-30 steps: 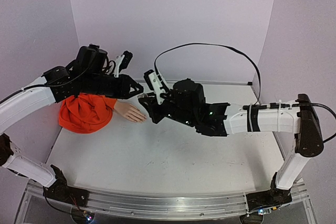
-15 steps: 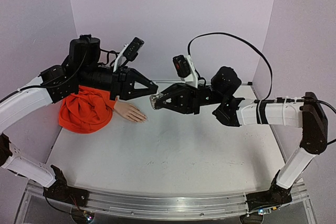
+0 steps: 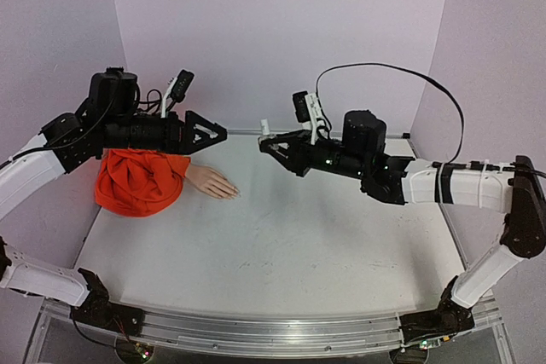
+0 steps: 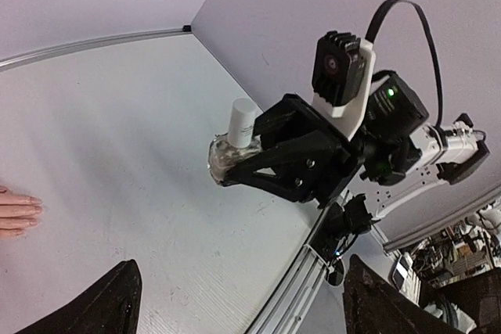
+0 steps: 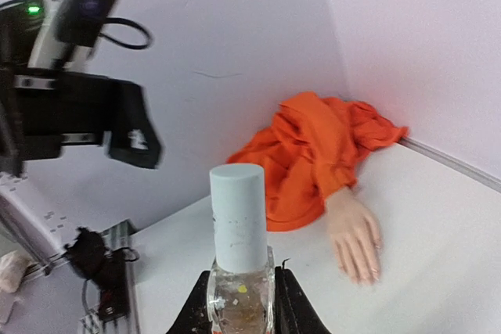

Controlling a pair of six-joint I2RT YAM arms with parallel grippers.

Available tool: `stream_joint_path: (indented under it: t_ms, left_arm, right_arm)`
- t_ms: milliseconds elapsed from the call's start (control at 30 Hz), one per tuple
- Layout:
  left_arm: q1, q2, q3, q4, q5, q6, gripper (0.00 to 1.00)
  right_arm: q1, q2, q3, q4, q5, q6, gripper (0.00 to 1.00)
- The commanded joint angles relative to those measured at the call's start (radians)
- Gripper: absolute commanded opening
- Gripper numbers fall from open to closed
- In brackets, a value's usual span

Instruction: Paint the nails

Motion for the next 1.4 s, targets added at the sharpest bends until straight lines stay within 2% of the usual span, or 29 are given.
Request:
stream_joint_path:
  t_ms: [0,33,67,233,367,767,933,1000,1067,1133,1167,1233,1267,1300,1367]
  left_arm:
    - [0.001,0.005,0.013,0.021,-0.094,-0.116,0.81]
    - [0.002,0.017,0.019,0.026,-0.088,-0.120,0.73]
    - [0.002,0.032,0.028,0.027,-0.082,-0.122,0.69]
    - [-0.001,0.092,0.062,0.037,-0.056,-0.127,0.65]
    - [-0.004,0.098,0.056,0.046,-0.085,-0.138,0.53]
    - [-0.022,0.098,0.027,0.051,-0.116,-0.131,0.25]
    - [-0.027,0.108,0.029,0.057,-0.035,-0.079,0.12]
    - [-0.027,0.120,0.031,0.082,0.052,-0.038,0.02]
    - [-0.028,0.125,0.023,0.131,0.192,0.023,0.00]
    - [-0.031,0.120,0.002,0.193,0.366,0.086,0.00]
    - [-0.033,0.113,-0.003,0.214,0.439,0.110,0.00]
    - [-0.035,0.101,0.000,0.226,0.528,0.150,0.00]
    - [-0.037,0.100,0.008,0.227,0.549,0.160,0.00]
    - [-0.037,0.099,0.017,0.227,0.571,0.167,0.00]
    - [-0.038,0.106,0.034,0.227,0.592,0.172,0.00]
  right_arm:
    - [0.106,0.026,0.097,-0.113,0.436,-0.112,0.00]
    - [0.131,0.038,0.112,-0.118,0.471,-0.127,0.00]
    - [0.153,0.049,0.130,-0.126,0.511,-0.139,0.00]
    - [0.234,0.122,0.217,-0.167,0.601,-0.187,0.00]
    - [0.273,0.167,0.264,-0.175,0.636,-0.218,0.00]
    - [0.313,0.225,0.354,-0.193,0.648,-0.251,0.00]
    - [0.312,0.200,0.341,-0.180,0.609,-0.264,0.00]
    - [0.303,0.165,0.318,-0.150,0.516,-0.279,0.00]
    - [0.270,0.118,0.279,-0.119,0.333,-0.273,0.00]
    - [0.178,0.066,0.233,-0.052,-0.018,-0.236,0.00]
    - [0.131,0.043,0.190,0.050,-0.294,-0.188,0.00]
    - [0.084,0.019,0.100,0.421,-0.759,0.023,0.00]
    - [0.082,0.015,0.074,0.597,-0.901,0.150,0.00]
    - [0.081,0.015,0.066,0.703,-0.927,0.247,0.00]
    - [0.081,0.015,0.071,0.727,-0.937,0.315,0.00]
